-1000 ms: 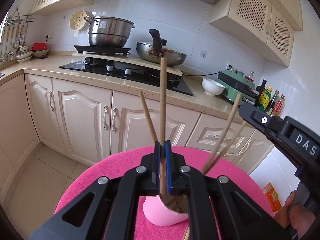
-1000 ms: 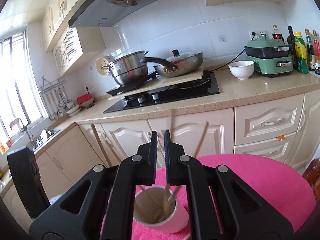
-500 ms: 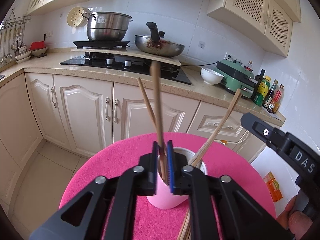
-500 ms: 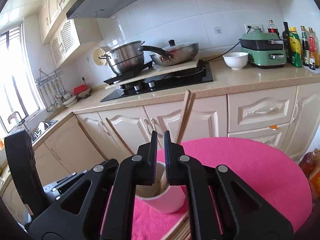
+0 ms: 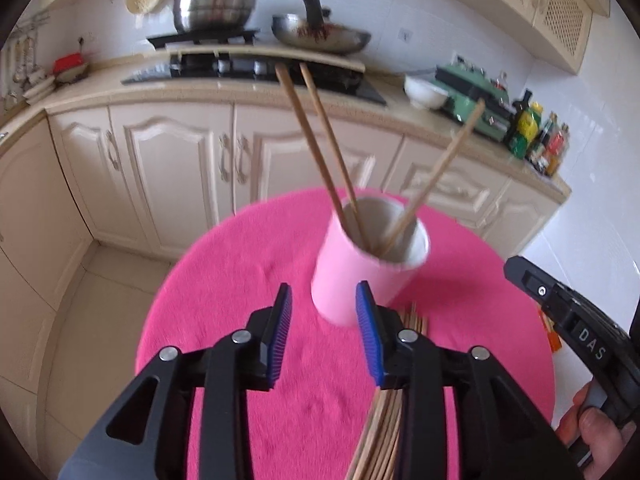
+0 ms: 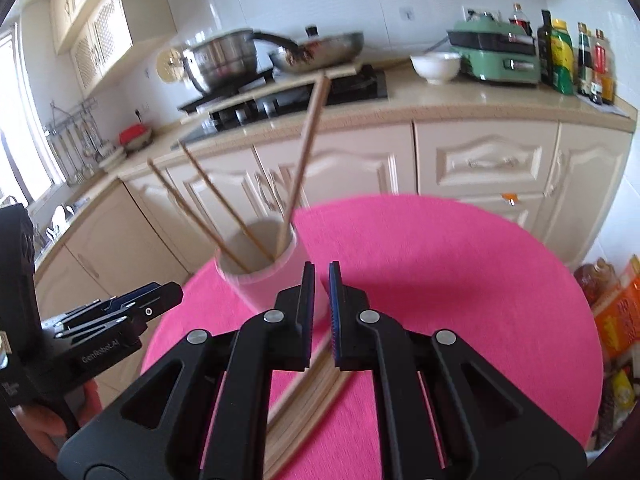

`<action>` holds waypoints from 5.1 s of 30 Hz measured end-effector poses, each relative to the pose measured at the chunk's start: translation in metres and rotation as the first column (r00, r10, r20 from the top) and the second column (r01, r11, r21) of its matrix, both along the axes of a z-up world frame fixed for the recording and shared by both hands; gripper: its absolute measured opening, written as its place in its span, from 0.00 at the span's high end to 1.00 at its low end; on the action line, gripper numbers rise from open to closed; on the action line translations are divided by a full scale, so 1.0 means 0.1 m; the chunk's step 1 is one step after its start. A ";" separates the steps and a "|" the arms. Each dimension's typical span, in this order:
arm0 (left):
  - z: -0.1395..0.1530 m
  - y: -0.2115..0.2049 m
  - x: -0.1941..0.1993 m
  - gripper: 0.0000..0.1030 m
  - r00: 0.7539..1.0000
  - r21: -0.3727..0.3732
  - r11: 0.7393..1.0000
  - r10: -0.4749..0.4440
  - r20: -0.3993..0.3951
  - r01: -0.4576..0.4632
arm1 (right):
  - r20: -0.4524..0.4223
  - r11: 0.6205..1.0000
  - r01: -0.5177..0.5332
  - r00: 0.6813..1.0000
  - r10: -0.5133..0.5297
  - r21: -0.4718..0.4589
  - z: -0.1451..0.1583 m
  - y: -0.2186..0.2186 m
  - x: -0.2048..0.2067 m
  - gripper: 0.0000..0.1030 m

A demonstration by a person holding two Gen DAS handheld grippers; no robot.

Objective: Organize utensils
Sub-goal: 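Move both open tools back down to the chopstick pile, then close the left tool on a chopstick while the right tool grasps another, then lift both held chopsticks upright and carry them over the pink cup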

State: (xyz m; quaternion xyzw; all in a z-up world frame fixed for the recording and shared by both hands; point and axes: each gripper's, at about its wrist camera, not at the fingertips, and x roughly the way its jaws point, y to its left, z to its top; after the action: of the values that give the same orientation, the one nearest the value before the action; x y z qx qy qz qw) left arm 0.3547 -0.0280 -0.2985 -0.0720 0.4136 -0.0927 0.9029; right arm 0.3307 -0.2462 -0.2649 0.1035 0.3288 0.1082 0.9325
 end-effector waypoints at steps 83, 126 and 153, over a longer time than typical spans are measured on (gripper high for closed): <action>-0.98 0.00 -0.07 0.93 0.927 0.049 0.998 -0.012 -0.374 0.032 | -0.600 0.996 -0.013 0.799 -0.041 -0.085 -1.02 0.38 0.26 0.88; 0.38 0.02 -0.25 0.94 0.999 -0.080 0.997 0.010 0.049 -0.006 | -0.164 0.964 -0.072 0.980 0.117 0.255 0.23 -0.15 0.08 0.94; 1.20 0.06 0.49 0.94 0.948 -0.192 0.979 0.128 0.292 -0.072 | 0.257 0.977 -0.090 0.966 0.038 0.193 0.86 0.15 0.96 0.94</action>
State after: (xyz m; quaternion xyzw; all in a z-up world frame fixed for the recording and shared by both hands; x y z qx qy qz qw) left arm 0.4033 -0.0223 -0.1788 -0.1587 0.2560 -0.0934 0.9490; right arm 0.4268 -0.2317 -0.1793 0.1730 0.1981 0.1838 0.9471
